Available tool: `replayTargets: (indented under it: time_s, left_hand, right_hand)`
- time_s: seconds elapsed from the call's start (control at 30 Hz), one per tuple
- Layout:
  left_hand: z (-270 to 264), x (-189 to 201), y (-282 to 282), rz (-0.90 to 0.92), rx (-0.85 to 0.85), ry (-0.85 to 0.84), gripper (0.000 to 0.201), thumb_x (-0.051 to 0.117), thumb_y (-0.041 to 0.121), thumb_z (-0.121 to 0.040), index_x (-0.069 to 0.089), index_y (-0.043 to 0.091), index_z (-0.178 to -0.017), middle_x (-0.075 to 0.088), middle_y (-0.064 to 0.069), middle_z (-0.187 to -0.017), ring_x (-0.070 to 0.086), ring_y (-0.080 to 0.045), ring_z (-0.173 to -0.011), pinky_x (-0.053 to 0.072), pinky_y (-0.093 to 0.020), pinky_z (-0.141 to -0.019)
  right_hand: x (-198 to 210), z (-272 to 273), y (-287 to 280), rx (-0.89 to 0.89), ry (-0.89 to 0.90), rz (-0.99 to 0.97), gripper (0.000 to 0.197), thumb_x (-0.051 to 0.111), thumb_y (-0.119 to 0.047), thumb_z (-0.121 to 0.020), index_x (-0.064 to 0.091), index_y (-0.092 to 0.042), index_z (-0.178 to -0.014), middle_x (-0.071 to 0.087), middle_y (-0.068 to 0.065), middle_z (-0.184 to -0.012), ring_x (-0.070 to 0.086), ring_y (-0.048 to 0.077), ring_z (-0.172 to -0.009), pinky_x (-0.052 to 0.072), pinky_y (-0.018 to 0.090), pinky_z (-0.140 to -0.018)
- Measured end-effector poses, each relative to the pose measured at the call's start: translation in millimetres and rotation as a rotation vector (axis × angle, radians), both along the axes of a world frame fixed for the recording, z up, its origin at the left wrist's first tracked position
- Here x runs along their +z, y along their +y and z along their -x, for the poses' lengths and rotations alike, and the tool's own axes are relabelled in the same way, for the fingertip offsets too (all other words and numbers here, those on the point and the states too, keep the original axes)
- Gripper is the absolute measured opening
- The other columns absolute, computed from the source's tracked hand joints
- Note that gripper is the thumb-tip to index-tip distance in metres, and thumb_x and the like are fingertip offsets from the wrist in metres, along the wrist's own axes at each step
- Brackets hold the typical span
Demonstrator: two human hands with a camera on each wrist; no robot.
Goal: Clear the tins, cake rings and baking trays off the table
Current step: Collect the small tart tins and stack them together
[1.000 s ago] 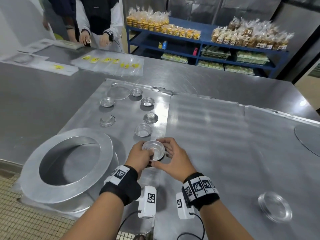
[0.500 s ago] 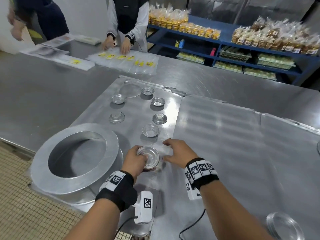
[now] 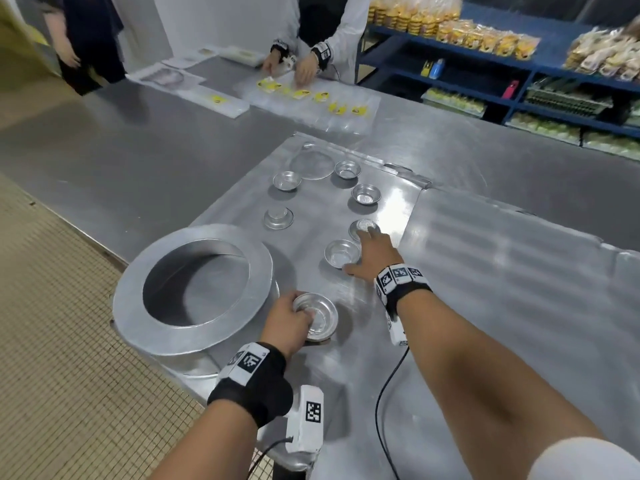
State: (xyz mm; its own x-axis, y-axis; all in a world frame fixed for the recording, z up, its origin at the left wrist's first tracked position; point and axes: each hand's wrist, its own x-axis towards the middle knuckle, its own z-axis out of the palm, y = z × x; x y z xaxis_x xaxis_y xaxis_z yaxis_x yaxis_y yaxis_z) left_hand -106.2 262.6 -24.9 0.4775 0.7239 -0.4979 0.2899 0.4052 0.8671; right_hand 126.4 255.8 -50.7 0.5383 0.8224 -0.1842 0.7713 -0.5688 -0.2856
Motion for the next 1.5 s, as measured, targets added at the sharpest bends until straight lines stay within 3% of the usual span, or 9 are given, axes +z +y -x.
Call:
replayTargets:
  time_s: [0.13, 0.3, 0.5, 0.67, 0.77, 0.93, 1.1, 1.3, 1.5]
  left_hand:
    - [1.3, -3.2, 1.2, 0.006, 0.022, 0.006, 0.027, 0.049, -0.012, -0.091, 0.060, 0.003, -0.111, 0.061, -0.026, -0.105, 0.066, -0.039, -0.084, 0.061, -0.061, -0.070]
    - [6.7, -4.1, -1.1, -0.045, 0.046, 0.048, 0.025, 0.059, 0.009, -0.071, 0.065, 0.014, -0.095, 0.067, -0.025, -0.101, 0.068, -0.046, -0.097, 0.058, -0.063, -0.081]
    - [10.4, 1.5, -4.7, -0.040, 0.038, 0.063, 0.023, 0.054, -0.006, -0.086, 0.063, 0.009, -0.101, 0.065, -0.027, -0.106, 0.066, -0.048, -0.099, 0.059, -0.063, -0.075]
    - [4.5, 14.2, -9.4, 0.013, 0.055, 0.033, 0.021, 0.052, -0.009, -0.091, 0.063, 0.005, -0.102, 0.060, -0.018, -0.092, 0.062, -0.033, -0.078, 0.059, -0.065, -0.075]
    - [-0.3, 16.8, -12.8, 0.061, 0.108, -0.008, 0.013, 0.059, 0.010, -0.096, 0.067, 0.004, -0.104, 0.064, -0.013, -0.091, 0.065, -0.033, -0.081, 0.058, -0.064, -0.081]
    - [-9.0, 17.3, -18.1, 0.078, 0.099, -0.049, 0.055, 0.056, 0.061, -0.091, 0.072, 0.012, -0.110, 0.073, -0.015, -0.108, 0.070, -0.036, -0.103, 0.056, -0.062, -0.090]
    - [-16.0, 29.1, -25.8, 0.099, 0.020, -0.090, 0.052, 0.047, 0.067, -0.094, 0.077, 0.025, -0.101, 0.077, -0.012, -0.103, 0.074, -0.033, -0.098, 0.060, -0.058, -0.083]
    - [-20.4, 34.1, -35.7, 0.077, -0.012, -0.111, 0.042, 0.064, 0.044, -0.093, 0.068, 0.011, -0.118, 0.072, -0.020, -0.109, 0.075, -0.036, -0.091, 0.062, -0.054, -0.074]
    - [-23.5, 33.3, -35.5, 0.019, -0.048, -0.085, 0.023, 0.067, 0.008, -0.086, 0.064, 0.009, -0.110, 0.071, -0.021, -0.104, 0.073, -0.033, -0.090, 0.063, -0.049, -0.073]
  right_hand:
    - [-10.5, -1.1, 15.0, 0.006, 0.034, 0.055, 0.104, 0.076, -0.057, -0.068, 0.027, -0.017, -0.149, 0.037, 0.006, -0.148, 0.024, 0.032, -0.144, 0.045, 0.050, -0.102]
    - [-8.7, 7.9, 23.7, 0.035, 0.049, 0.072, 0.089, 0.078, -0.056, -0.069, 0.046, -0.010, -0.137, 0.046, 0.010, -0.139, 0.045, 0.032, -0.130, 0.047, 0.046, -0.099]
    - [0.0, 22.4, 14.8, -0.005, 0.151, -0.025, 0.086, 0.086, -0.043, -0.062, 0.050, -0.005, -0.131, 0.047, 0.014, -0.132, 0.053, 0.031, -0.118, 0.051, 0.037, -0.094]
    - [19.1, 37.6, -8.5, -0.026, 0.257, -0.179, 0.094, 0.088, -0.039, -0.065, 0.045, -0.007, -0.142, 0.042, 0.013, -0.140, 0.047, 0.027, -0.128, 0.040, 0.032, -0.102]
    - [35.7, 48.7, -28.8, -0.030, 0.301, -0.242, 0.096, 0.090, -0.042, -0.064, 0.045, -0.012, -0.143, 0.041, 0.009, -0.143, 0.045, 0.023, -0.131, 0.039, 0.032, -0.105]
    - [57.8, 66.2, -64.5, -0.039, 0.326, -0.361, 0.089, 0.089, -0.046, -0.063, 0.051, -0.016, -0.138, 0.046, 0.003, -0.136, 0.045, 0.018, -0.129, 0.040, 0.030, -0.105]
    - [68.4, 85.8, -95.6, -0.001, 0.331, -0.380, 0.087, 0.087, -0.048, -0.061, 0.052, -0.020, -0.136, 0.048, -0.004, -0.128, 0.048, 0.014, -0.122, 0.039, 0.023, -0.097]
    - [70.7, 99.3, -113.1, 0.037, 0.313, -0.356, 0.085, 0.083, -0.045, -0.065, 0.050, -0.019, -0.138, 0.047, -0.005, -0.131, 0.049, 0.012, -0.122, 0.038, 0.019, -0.097]
    - [65.3, 103.9, -113.5, 0.020, 0.287, -0.335, 0.081, 0.081, -0.055, -0.056, 0.056, -0.023, -0.126, 0.050, -0.007, -0.118, 0.049, 0.011, -0.116, 0.040, 0.020, -0.093]
